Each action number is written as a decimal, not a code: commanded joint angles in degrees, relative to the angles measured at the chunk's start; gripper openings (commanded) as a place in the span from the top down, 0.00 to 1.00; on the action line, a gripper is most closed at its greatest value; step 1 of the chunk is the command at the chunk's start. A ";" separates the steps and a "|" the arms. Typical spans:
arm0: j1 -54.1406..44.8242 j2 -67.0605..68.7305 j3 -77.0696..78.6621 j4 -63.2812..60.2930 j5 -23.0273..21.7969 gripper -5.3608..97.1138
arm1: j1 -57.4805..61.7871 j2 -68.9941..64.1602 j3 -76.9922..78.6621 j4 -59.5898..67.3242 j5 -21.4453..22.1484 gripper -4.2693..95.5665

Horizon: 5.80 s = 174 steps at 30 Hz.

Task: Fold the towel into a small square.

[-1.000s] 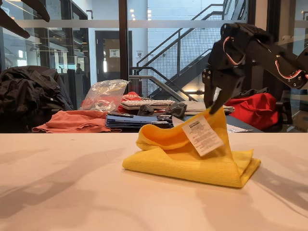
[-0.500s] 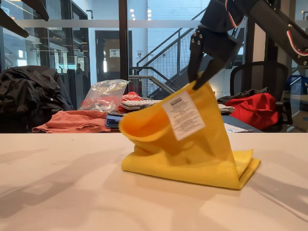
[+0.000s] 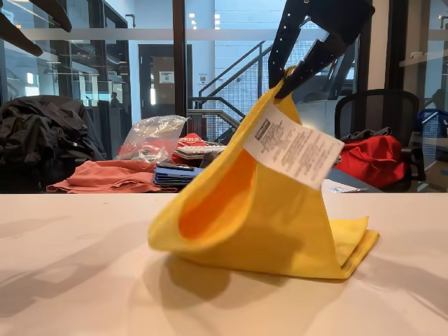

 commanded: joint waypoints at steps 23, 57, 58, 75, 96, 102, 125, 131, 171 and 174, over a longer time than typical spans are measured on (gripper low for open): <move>-9.14 5.10 10.46 -8.09 2.02 0.95 | -0.09 0.18 -0.26 -0.18 -0.09 0.74; 34.98 20.74 48.43 -22.15 13.54 0.95 | 0.79 -6.33 -1.05 -0.26 0.62 0.74; 35.60 20.74 49.83 -24.61 13.54 0.95 | 0.79 -6.33 -1.05 -0.26 0.62 0.74; 46.76 19.95 54.40 -41.04 13.01 0.94 | 0.88 -6.33 -1.05 -0.26 0.62 0.74; 47.11 8.70 50.36 -40.87 13.80 0.68 | 0.88 -5.89 -1.05 -0.26 0.35 0.74; 48.25 6.33 39.90 -32.26 17.49 0.68 | 0.88 -5.54 -1.05 -0.26 0.35 0.74; 33.22 -2.72 47.99 -15.47 16.79 0.68 | 2.02 -5.36 -1.05 -0.26 0.53 0.74; 29.97 -2.72 60.47 -26.98 16.70 0.68 | 1.93 -5.71 -1.05 -0.26 0.62 0.74; 31.03 -1.76 22.68 -37.62 16.44 0.95 | 2.64 -6.06 -0.62 -0.26 0.53 0.74; 30.94 -2.11 19.95 -38.58 16.44 0.95 | 2.64 -6.15 -0.62 -0.26 0.53 0.74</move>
